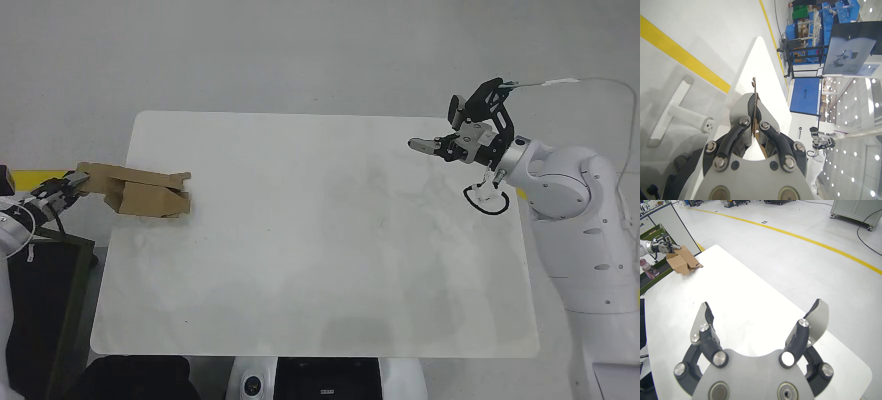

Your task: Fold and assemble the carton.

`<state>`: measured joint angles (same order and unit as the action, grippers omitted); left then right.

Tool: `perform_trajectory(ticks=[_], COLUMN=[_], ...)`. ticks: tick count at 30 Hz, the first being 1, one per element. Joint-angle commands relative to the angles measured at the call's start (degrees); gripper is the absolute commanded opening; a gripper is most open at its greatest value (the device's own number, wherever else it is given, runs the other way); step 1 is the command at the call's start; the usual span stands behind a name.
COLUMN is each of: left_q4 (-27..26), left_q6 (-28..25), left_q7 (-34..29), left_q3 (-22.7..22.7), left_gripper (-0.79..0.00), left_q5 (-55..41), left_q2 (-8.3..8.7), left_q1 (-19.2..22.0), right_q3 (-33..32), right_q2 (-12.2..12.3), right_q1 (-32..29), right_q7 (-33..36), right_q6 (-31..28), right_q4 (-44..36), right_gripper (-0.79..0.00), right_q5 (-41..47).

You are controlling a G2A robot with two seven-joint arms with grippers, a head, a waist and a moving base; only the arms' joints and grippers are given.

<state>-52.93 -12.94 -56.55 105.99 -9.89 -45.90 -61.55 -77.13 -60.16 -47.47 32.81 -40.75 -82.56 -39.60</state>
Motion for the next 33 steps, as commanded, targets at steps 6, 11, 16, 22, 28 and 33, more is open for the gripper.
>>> perform_trajectory(ticks=[6, 11, 16, 22, 28, 33], left_q4=[-3.7, -5.6, -5.4, -3.5, -1.3, -1.5], left_q6=[-1.1, -3.6, -5.6, -7.9, -9.9, -12.2], left_q7=[-0.8, -2.5, -3.4, -5.0, -8.3, -11.7], left_q3=[-1.2, -3.1, -7.5, -14.3, -20.3, -24.8], left_gripper=[-0.785, -0.785, -0.785, -0.785, -0.785, -0.785], left_q5=[-3.9, -4.5, -4.8, -6.0, -6.0, -7.5], left_q2=[-0.19, -0.20, -0.70, -1.91, -3.03, -4.07], left_q1=[2.3, 5.5, 10.3, 16.7, 21.1, 23.4], right_q3=[0.0, 0.0, 0.0, 0.0, 0.0, 0.0], right_q2=[0.0, 0.0, 0.0, 0.0, 0.0, 0.0], right_q1=[0.0, 0.0, 0.0, 0.0, 0.0, 0.0], right_q7=[0.0, 0.0, 0.0, 0.0, 0.0, 0.0], right_q6=[0.0, 0.0, 0.0, 0.0, 0.0, 0.0], right_q4=[0.0, 0.0, 0.0, 0.0, 0.0, 0.0], right_gripper=[0.000, 0.000, 0.000, 0.000, 0.000, 0.000], right_q5=[0.0, 0.0, 0.0, 0.0, 0.0, 0.0])
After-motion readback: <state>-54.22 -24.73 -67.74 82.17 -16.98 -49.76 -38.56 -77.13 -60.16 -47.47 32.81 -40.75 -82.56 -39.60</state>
